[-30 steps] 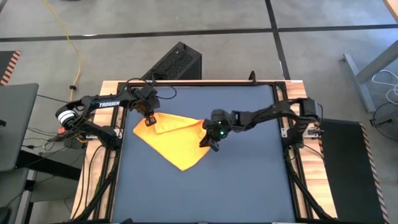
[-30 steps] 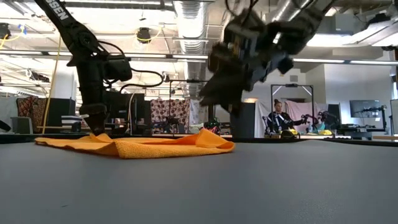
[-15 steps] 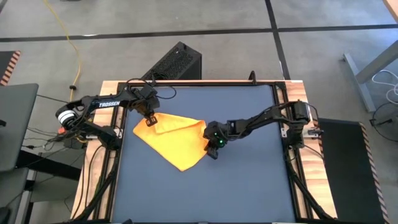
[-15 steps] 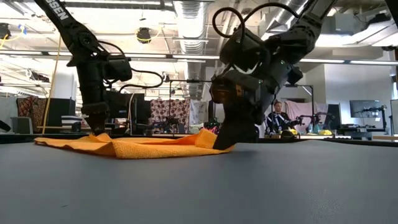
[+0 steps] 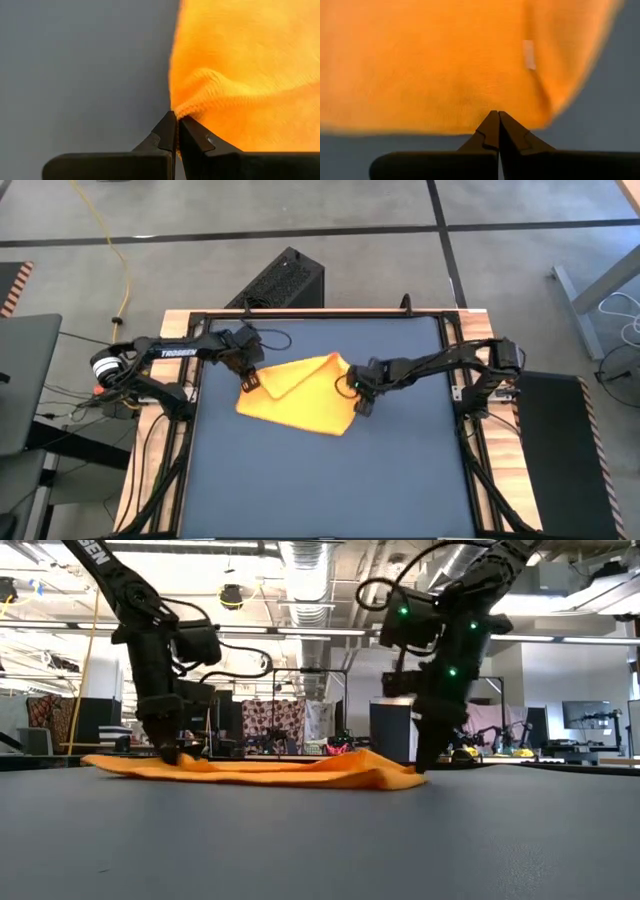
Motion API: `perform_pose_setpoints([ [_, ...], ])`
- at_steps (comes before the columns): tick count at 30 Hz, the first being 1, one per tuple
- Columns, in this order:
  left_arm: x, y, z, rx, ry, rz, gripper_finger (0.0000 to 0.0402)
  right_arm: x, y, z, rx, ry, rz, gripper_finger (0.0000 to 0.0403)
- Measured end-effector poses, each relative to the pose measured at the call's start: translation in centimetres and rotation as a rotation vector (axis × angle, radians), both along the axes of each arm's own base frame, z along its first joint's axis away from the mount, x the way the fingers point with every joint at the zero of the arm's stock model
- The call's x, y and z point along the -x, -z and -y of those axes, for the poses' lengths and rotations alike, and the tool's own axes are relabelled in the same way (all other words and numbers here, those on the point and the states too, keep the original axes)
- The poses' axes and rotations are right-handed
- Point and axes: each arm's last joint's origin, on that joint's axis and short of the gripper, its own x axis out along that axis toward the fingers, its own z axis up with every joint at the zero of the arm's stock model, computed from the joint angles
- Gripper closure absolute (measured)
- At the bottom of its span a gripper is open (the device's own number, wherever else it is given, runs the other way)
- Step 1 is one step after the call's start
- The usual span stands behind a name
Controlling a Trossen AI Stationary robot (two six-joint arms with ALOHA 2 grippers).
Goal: Roll towel
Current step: Fold the yellow microfiber towel
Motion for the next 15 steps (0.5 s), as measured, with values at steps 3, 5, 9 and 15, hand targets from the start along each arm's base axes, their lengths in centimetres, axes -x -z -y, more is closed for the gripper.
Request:
perform_pose_setpoints([
  [3, -1.1, -0.1, 1.1, -0.023, 0.015, 0.025, 0.0401, 0.8, -2.3, 0.9, 0.007, 0.028, 0.061, 0.038],
  [5, -1.8, -0.3, 1.7, -0.042, 0.028, 0.051, 0.0401, 1.4, -3.4, 0.6, -0.073, -0.018, 0.09, 0.0375],
  [9, -2.6, -0.5, 2.2, -0.076, 0.025, 0.094, 0.0401, 2.2, -4.2, -1.1, -0.194, -0.136, 0.187, 0.0367],
  [15, -2.5, -0.5, 2.2, -0.101, 0.026, 0.075, 0.0401, 2.6, -0.3, -3.8, -0.27, -0.166, 0.332, 0.0379],
])
